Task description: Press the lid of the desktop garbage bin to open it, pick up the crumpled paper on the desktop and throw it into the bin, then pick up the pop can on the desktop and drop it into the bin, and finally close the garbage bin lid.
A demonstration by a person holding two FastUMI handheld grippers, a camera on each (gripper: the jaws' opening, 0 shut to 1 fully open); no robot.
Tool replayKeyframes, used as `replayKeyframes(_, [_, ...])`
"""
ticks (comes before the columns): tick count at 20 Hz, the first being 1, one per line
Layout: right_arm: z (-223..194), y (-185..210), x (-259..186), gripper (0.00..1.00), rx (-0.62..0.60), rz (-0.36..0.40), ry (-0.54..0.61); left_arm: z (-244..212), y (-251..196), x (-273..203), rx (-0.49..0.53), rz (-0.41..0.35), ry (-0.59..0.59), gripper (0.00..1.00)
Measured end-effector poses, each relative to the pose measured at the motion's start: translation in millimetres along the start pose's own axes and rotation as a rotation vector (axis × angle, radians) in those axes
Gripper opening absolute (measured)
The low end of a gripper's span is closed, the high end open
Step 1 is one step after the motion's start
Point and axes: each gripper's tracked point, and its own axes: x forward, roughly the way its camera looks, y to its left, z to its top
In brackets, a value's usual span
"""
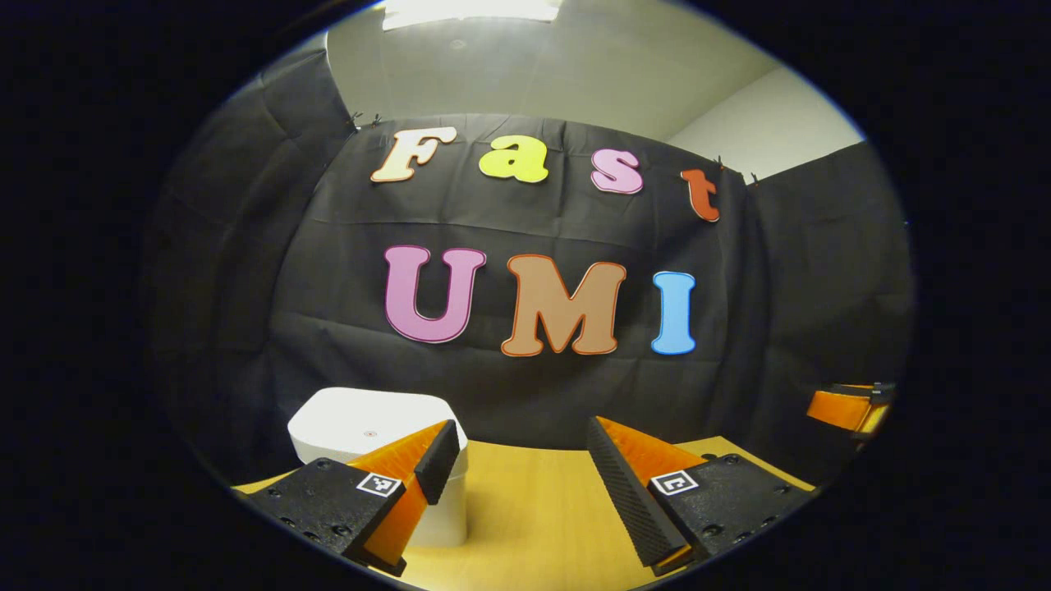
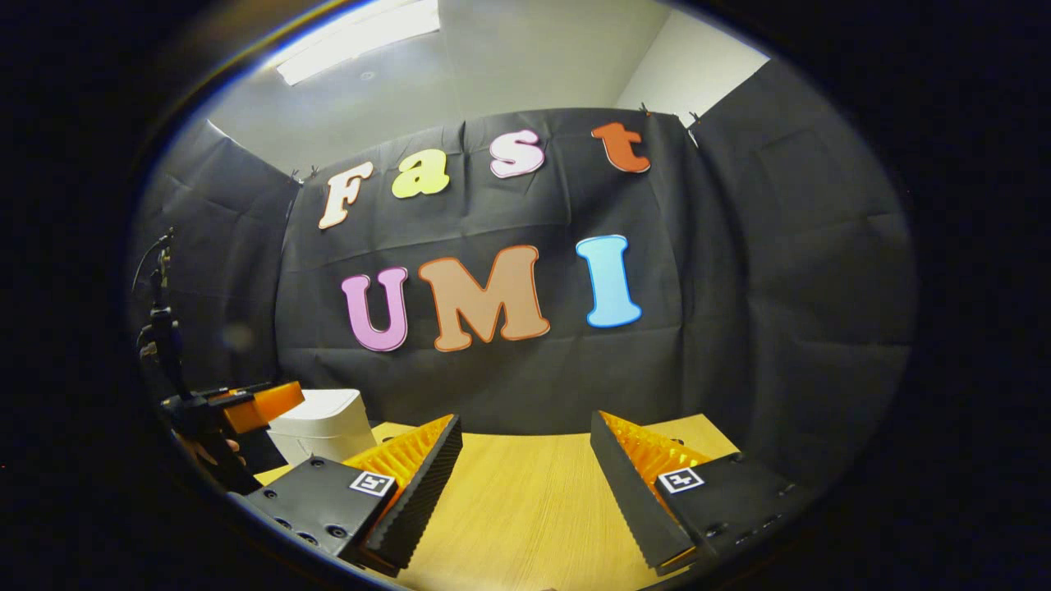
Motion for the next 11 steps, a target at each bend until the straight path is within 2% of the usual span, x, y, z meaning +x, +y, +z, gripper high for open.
replayKeyframes(8, [7.5,1.5,-17.9,1.0,-0.051,-0.036,-0.038,0.6,-72.3,-1.3,-0.032,-0.181,0.012,0.93])
replayKeyframes(11, [6.6,-9.0,-27.3,1.0,-0.055,-0.066,-0.037,-1.7,-86.7,1.3,-0.029,-0.213,0.025,0.93])
